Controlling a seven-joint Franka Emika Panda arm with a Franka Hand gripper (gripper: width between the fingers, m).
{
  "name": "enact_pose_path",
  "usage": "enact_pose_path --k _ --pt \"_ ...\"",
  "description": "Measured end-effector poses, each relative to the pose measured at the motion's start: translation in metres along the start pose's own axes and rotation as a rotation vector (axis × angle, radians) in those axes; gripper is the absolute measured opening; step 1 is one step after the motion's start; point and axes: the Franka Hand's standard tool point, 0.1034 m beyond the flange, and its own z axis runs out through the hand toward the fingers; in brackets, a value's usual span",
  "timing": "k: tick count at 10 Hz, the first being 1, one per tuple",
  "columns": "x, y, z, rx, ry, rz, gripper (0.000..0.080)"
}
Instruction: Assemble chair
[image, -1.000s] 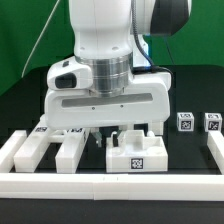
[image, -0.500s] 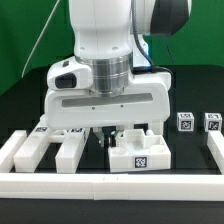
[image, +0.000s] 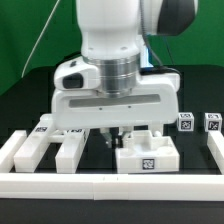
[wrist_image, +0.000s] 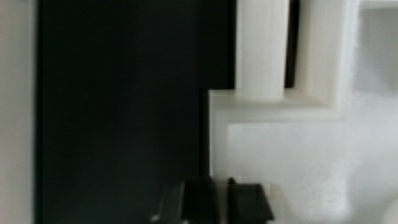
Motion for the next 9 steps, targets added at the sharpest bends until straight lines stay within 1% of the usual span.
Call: enact_pose_path --k 6,7,8,9 --pt "0.038 -0.037 -0.002 -0.001 0.024 0.045 0.0025" --pt "0.043 -0.048 -0.002 0.000 0.030 0.053 0.0025" --pt "0.046 -0.055 -0.003 -0.001 0.035 0.047 0.0025" --pt "0.048 -0.057 -0.002 -0.004 0.033 0.056 0.0025"
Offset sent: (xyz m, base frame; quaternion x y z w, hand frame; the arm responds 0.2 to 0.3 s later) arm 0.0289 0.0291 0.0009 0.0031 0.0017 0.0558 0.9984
